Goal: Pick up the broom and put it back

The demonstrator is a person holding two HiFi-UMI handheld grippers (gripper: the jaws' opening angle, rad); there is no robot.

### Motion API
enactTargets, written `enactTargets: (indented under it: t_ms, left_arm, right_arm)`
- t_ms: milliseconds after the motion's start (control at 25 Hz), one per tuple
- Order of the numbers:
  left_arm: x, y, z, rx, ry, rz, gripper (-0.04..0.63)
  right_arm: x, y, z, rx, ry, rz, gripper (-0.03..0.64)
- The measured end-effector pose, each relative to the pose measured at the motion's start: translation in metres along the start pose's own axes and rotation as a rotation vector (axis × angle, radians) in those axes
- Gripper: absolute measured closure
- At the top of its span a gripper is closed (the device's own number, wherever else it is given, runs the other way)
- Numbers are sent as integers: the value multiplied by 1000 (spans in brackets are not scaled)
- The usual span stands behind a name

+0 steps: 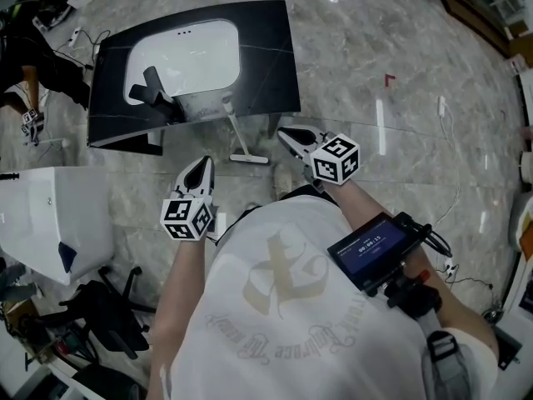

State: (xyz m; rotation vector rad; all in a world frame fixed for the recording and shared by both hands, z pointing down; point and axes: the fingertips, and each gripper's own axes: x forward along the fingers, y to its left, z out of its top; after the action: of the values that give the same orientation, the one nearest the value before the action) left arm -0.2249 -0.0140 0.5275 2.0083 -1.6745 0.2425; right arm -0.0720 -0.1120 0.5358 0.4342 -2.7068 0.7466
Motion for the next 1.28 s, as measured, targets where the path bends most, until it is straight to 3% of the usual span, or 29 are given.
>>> enactTargets:
  t_ms: [520, 1280]
  left_arm:
    - [-57, -19, -47, 15, 20, -53, 583]
    - [-73, -23, -54, 32, -10, -87, 583]
  right_arm:
    - [-25, 70, -31, -45, -34, 8, 600]
    - [-38, 94, -45, -76, -55, -29, 600]
